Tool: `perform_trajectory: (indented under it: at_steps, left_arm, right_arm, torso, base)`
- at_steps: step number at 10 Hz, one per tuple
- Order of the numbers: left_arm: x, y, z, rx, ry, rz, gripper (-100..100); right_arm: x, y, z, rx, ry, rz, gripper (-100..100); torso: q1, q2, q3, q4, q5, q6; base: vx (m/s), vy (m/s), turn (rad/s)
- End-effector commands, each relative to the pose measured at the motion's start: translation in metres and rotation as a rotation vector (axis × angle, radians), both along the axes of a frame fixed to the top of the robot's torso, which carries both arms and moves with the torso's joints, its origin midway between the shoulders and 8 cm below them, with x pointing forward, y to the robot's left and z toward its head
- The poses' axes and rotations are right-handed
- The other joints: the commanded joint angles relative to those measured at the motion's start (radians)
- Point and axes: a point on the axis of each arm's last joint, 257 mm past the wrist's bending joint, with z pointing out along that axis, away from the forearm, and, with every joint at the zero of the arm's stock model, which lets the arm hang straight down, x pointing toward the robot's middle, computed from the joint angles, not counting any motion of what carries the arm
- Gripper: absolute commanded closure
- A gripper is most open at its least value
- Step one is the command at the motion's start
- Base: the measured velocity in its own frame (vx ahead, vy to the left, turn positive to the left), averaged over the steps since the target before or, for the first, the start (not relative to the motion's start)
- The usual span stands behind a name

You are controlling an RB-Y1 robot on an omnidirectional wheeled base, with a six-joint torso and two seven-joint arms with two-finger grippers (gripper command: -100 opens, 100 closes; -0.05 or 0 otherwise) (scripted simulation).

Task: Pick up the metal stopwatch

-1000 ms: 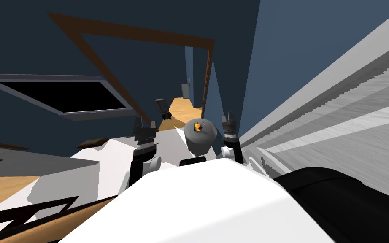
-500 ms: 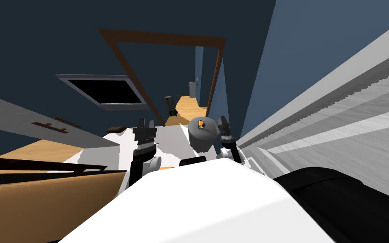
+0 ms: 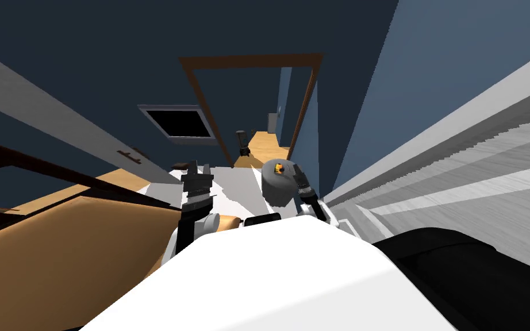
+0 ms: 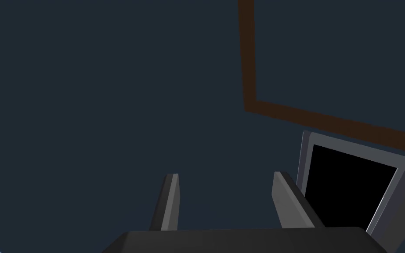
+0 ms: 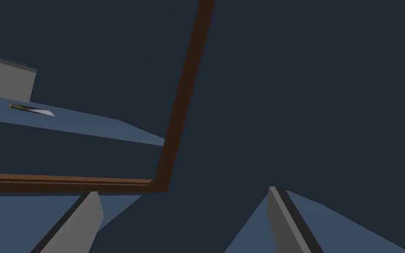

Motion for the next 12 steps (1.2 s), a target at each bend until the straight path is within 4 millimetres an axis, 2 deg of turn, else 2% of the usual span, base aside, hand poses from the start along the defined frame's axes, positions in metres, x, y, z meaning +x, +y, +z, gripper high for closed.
perform_trajectory:
  at_steps: [1, 7, 12]
  left_arm:
    - [0.000, 0.000, 0.000, 0.000, 0.000, 0.000, 0]
    - [0.000, 0.000, 0.000, 0.000, 0.000, 0.000, 0]
    - [0.000, 0.000, 0.000, 0.000, 0.000, 0.000, 0]
  right_arm:
    - [0.003, 0.007, -0.024, -0.053, 0.044, 0.026, -100]
    - [0.005, 0.011, -0.087, -0.168, 0.153, 0.068, -100]
    - [0.002, 0.004, -0.146, -0.264, 0.260, 0.090, -100]
  torso:
    - [0.000, 0.000, 0.000, 0.000, 0.000, 0.000]
    - [0.002, -0.008, -0.004, -0.002, 0.000, 0.001]
    - [0.001, -0.009, -0.005, -0.002, 0.000, 0.000]
  base:
    - [-0.110, -0.059, 0.398]
    - [-0.033, -0.027, 0.216]
    - [-0.011, -0.029, 0.227]
